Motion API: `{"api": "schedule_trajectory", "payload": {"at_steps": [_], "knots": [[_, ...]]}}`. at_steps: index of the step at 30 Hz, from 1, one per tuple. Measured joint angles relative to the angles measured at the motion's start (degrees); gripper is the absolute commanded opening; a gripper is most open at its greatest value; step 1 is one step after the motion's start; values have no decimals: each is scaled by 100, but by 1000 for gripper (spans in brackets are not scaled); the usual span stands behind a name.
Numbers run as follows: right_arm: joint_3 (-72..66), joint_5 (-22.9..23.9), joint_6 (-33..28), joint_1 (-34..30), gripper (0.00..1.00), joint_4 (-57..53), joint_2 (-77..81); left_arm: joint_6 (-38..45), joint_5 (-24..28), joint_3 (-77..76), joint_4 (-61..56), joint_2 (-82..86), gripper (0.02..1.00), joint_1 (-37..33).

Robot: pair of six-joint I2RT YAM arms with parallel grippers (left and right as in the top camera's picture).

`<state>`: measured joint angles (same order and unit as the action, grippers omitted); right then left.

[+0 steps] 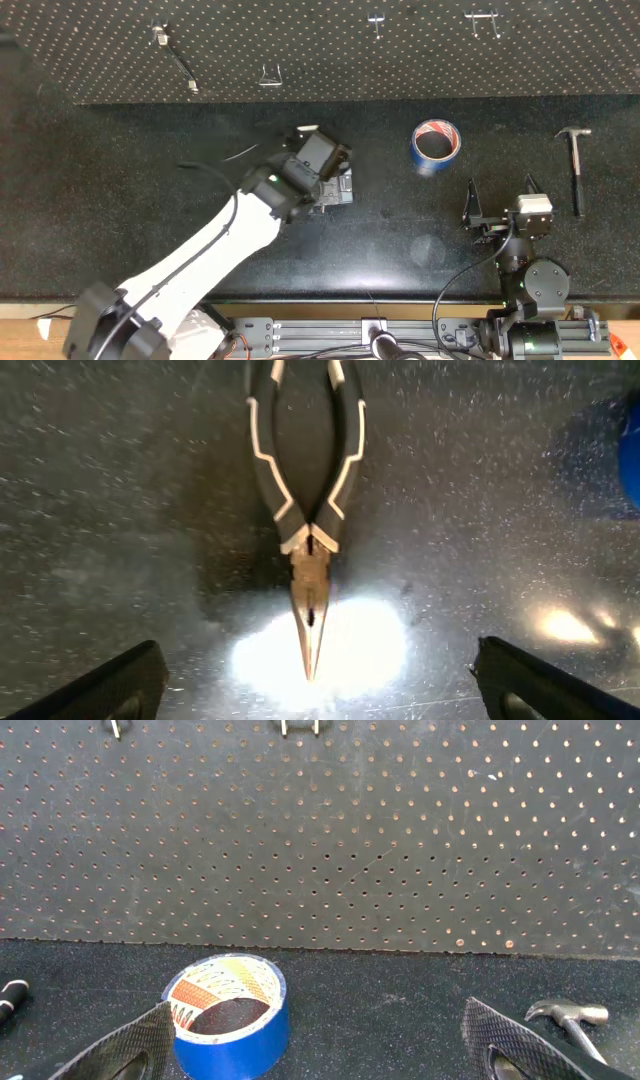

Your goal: Place Tools Onto Pegboard

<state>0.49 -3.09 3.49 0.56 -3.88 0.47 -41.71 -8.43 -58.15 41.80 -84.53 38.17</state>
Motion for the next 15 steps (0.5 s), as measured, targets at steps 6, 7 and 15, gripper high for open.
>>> {"api": "schedule_trajectory", "payload": {"at_steps": [6, 7, 15], "knots": [[0, -2, 0, 0, 936, 0, 0, -494, -529, 0, -74, -367, 996, 55], [0, -2, 0, 0, 934, 0, 0, -494, -629, 0, -85, -389, 996, 55], [0, 0, 0, 0, 934, 0, 0, -96, -553, -11, -1054, -1113, 996, -363]]}}
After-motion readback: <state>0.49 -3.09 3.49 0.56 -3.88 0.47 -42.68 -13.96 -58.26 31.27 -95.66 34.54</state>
